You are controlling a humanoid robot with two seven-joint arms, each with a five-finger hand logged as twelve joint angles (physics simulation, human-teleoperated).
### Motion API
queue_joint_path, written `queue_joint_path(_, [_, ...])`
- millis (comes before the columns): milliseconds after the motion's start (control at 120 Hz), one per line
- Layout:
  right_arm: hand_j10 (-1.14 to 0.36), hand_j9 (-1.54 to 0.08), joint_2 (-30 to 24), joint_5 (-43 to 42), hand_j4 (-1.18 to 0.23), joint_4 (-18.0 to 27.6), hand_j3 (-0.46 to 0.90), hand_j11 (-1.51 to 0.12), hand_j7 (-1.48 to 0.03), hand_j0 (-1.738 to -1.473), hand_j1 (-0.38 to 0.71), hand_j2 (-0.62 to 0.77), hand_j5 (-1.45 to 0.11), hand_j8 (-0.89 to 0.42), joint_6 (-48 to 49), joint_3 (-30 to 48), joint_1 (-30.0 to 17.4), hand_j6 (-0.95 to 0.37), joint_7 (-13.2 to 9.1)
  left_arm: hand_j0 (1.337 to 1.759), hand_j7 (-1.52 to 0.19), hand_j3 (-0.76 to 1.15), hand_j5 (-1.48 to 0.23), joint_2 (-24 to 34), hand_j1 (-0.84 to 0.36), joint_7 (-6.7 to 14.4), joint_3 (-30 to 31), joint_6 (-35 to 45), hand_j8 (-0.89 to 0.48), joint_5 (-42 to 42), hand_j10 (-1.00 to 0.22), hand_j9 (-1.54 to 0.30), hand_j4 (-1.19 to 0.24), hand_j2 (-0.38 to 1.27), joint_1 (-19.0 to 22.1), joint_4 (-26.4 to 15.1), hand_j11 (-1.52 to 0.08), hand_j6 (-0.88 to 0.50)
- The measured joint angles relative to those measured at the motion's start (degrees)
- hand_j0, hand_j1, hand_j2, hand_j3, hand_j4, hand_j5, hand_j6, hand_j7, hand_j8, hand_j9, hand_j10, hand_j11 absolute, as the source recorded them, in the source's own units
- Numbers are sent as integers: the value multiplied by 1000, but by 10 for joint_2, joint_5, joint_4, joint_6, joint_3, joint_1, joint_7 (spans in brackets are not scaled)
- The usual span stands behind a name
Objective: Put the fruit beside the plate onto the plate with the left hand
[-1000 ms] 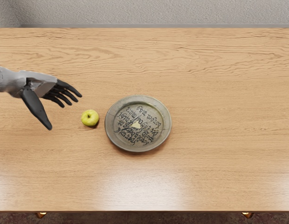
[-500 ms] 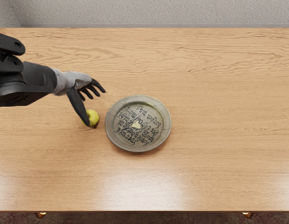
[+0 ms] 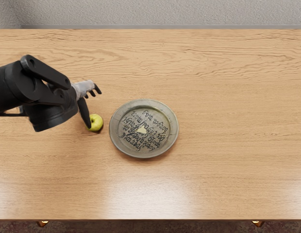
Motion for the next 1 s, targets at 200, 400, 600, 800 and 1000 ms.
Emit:
queue_joint_path(200, [-39,-50,0,0,-39,0,0,-50,-50,-1658,-303,-7,-50,-39,0,0,0,-39,0,1658,-321,0,-321,-47,53,19,7,72,-247,-1,-247,-321,-247,50,33,2,-321,-247])
queue_joint_path(400, [-39,-50,0,0,-39,0,0,-50,-50,-1658,-303,-7,-50,-39,0,0,0,-39,0,1658,-321,0,-321,-49,53,45,5,95,-247,-2,-247,-321,-247,50,50,4,-321,-247])
queue_joint_path(600, [-39,-50,0,0,-39,0,0,-50,-50,-1658,-303,-7,-50,-39,0,0,0,-39,0,1658,-321,0,-321,-49,53,51,-7,99,-248,-2,-247,-321,-247,50,62,14,-321,-248])
queue_joint_path(800, [-39,-50,0,0,-39,0,0,-50,-50,-1658,-303,-7,-50,-39,0,0,0,-39,0,1658,-321,0,-321,-49,53,58,-26,99,-247,-2,-247,-321,-247,50,74,29,-321,-247])
queue_joint_path(1000, [-39,-50,0,0,-39,0,0,-50,-50,-1658,-303,-7,-50,-39,0,0,0,-39,0,1658,-321,0,-321,-49,53,60,-35,99,-247,-1,-247,-321,-247,50,87,47,-321,-247])
